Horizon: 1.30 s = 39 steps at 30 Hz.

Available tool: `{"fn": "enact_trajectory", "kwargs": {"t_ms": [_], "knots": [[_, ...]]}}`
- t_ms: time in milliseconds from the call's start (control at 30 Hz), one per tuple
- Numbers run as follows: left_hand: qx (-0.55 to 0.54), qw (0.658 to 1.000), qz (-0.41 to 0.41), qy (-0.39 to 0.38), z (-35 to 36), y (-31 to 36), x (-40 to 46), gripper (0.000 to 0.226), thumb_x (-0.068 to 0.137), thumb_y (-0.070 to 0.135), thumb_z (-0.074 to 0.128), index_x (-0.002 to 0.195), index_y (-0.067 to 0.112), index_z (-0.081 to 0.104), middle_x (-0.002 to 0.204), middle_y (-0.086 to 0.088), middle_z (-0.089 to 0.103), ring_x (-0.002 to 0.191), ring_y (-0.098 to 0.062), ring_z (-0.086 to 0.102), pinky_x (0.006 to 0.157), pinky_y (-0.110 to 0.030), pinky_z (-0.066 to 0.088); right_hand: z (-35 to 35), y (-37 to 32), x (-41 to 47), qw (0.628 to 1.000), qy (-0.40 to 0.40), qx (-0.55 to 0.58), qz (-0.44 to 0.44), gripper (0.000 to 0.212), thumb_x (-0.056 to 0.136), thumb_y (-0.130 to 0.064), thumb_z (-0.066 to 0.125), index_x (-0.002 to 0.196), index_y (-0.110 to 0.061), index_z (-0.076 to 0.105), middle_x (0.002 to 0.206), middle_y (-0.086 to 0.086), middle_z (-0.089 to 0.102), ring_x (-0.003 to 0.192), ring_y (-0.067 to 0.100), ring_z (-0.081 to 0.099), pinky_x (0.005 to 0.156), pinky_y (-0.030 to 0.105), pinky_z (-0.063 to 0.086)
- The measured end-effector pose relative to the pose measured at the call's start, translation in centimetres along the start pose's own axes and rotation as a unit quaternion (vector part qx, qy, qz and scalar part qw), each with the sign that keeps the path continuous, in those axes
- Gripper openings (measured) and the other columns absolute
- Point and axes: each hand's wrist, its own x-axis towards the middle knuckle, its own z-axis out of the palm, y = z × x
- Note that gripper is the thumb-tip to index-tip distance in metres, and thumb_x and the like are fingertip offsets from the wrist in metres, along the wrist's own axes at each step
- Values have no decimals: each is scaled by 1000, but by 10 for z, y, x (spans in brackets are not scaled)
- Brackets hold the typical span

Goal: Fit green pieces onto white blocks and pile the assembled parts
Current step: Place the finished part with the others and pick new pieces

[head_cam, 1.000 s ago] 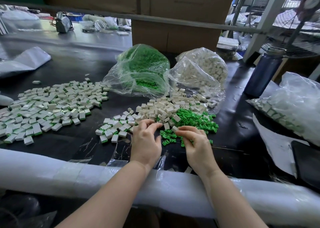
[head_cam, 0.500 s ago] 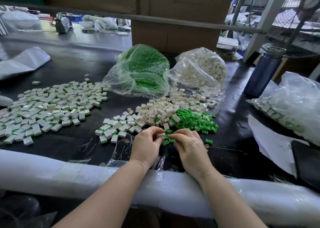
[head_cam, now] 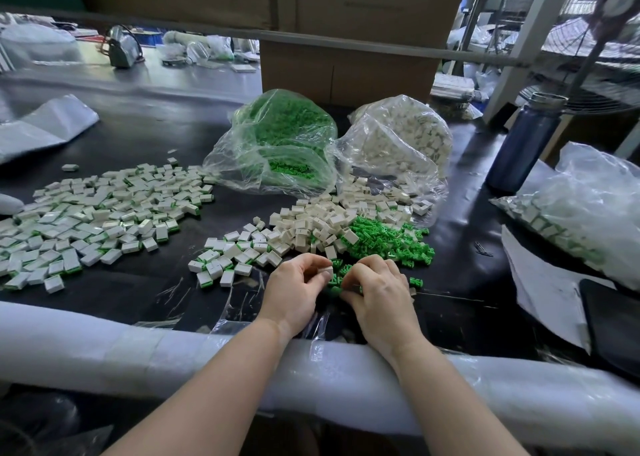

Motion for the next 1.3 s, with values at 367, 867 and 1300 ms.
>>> {"fn": "enact_trajectory", "kwargs": {"t_ms": [367,867,1300], "knots": [[-65,995,-19,-69,0,6,-3,6,87,15,63,88,20,64,89,-1,69,89,-13,64,86,-22,49,-12,0,-1,944,77,302,104,18,74,-4,74,67,-17,63,61,-7,63,59,4,58,63,24,51],[-43,993,2,-106,-2,5,-5,15,87,15,63,81,29,63,82,3,67,83,-11,62,83,-23,49,-14,-1,-2,924,18,368,100,19,77,2,69,68,-14,64,62,-4,61,58,1,54,58,15,46],[-25,992,-4,-124,-1,5,-6,14,89,11,60,85,20,70,86,-6,70,86,-21,65,88,-34,51,-16,2,-2,918,-28,380,115,21,78,6,63,79,-15,59,65,5,60,59,10,51,58,21,43]]}}
